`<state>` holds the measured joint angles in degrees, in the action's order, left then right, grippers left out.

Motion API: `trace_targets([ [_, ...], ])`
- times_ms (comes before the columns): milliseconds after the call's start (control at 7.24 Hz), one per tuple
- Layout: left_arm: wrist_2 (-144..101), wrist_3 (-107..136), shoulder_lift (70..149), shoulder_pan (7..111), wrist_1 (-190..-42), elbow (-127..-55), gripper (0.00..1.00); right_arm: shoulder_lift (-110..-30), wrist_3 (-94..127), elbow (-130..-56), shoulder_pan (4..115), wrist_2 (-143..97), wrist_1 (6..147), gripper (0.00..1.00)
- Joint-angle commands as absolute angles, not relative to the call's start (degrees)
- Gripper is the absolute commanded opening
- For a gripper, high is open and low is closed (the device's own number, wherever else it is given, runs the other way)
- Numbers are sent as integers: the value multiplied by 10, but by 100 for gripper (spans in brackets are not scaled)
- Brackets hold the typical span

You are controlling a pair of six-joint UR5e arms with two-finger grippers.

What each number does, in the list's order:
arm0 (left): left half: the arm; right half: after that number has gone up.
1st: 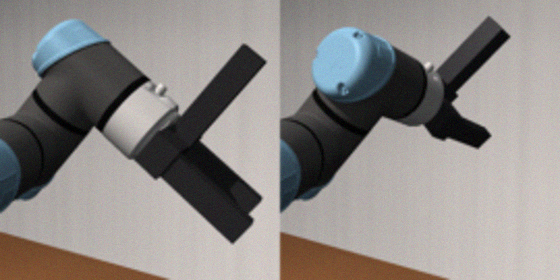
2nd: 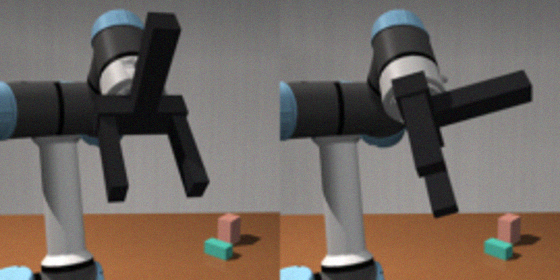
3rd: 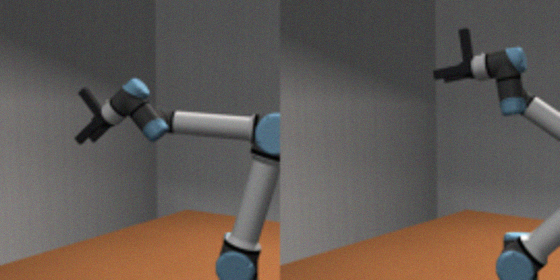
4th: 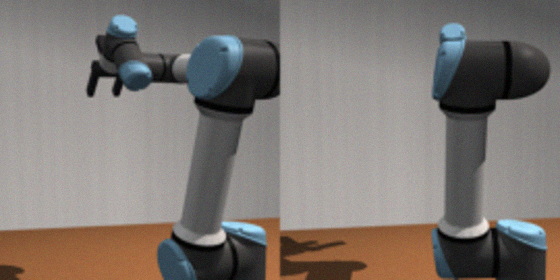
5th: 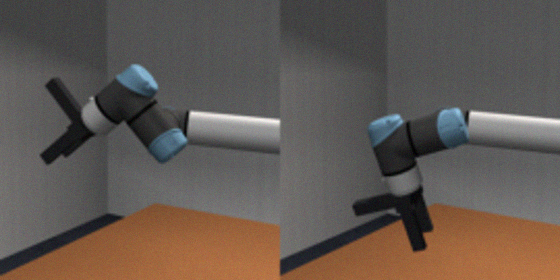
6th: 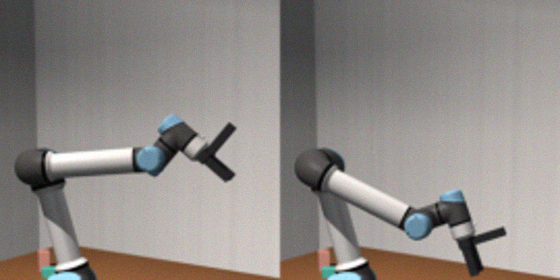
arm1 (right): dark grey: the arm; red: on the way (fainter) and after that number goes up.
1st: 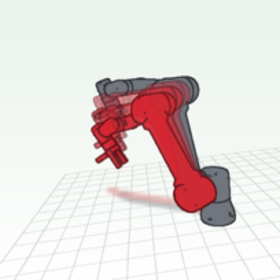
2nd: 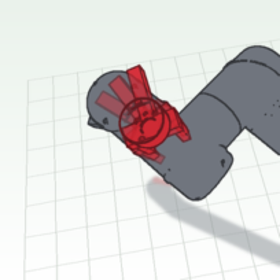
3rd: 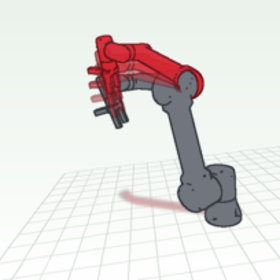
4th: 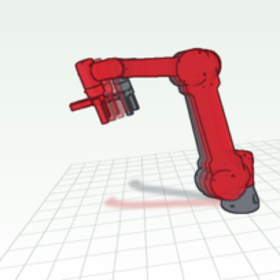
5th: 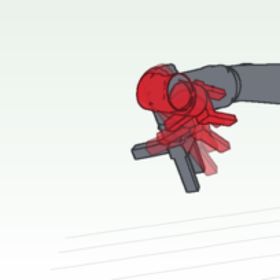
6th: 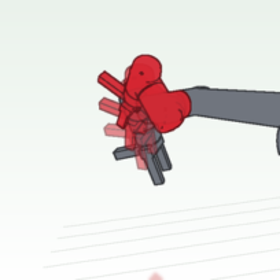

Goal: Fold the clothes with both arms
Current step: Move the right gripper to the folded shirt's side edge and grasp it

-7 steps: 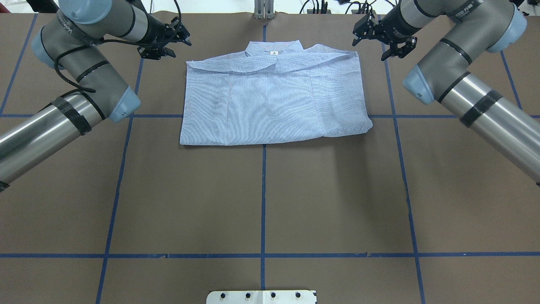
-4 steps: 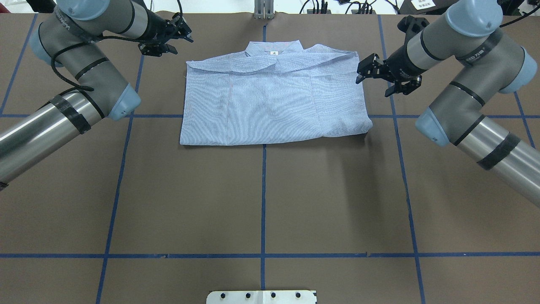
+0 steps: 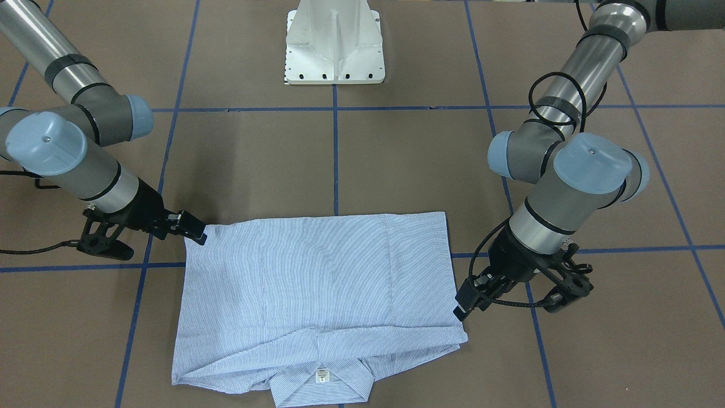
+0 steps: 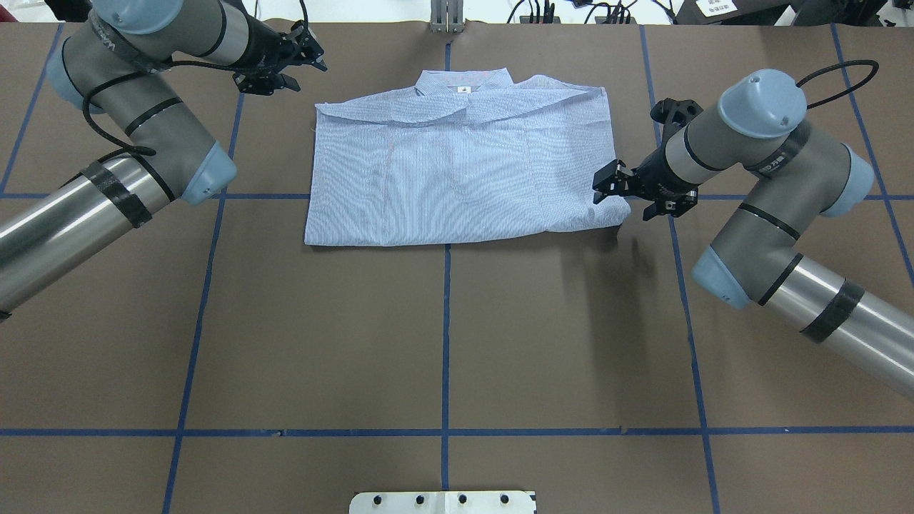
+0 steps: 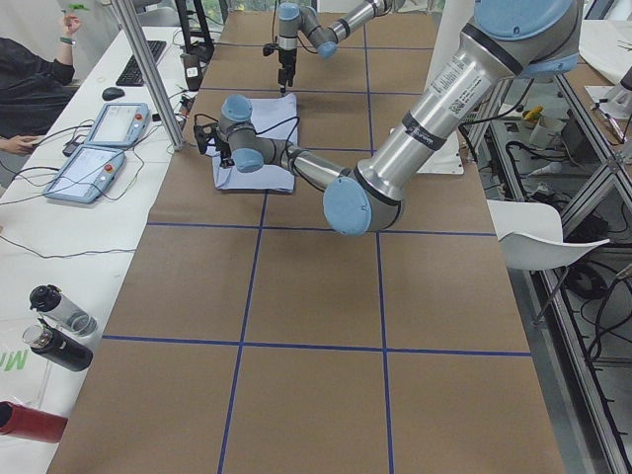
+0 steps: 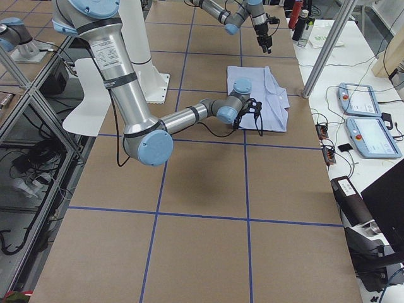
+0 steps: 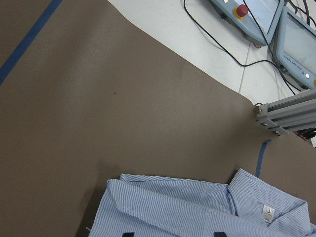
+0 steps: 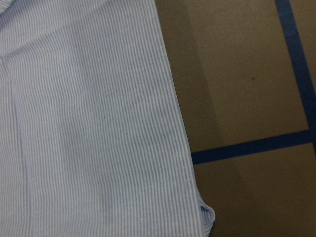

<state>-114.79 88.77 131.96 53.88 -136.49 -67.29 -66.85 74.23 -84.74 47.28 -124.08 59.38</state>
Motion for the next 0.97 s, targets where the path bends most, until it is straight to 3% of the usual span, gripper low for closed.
trace_targets([
  [0, -1148, 888, 1319, 540, -1364, -673, 62, -670, 743, -846, 465, -1237, 594, 66],
  [138, -1147, 888, 1319, 540, -1365, -673, 62, -671, 744, -846, 465, -1236, 593, 18],
  [276, -1147, 888, 1319, 540, -1365, -674, 62, -679, 743, -849, 465, -1236, 592, 0],
  [552, -1147, 888, 1307, 541, -1365, -690, 59, -698, 743, -866, 467, -1242, 590, 0],
  [828, -1147, 888, 1291, 541, -1364, -716, 57, -784, 742, -970, 452, -1273, 589, 0],
])
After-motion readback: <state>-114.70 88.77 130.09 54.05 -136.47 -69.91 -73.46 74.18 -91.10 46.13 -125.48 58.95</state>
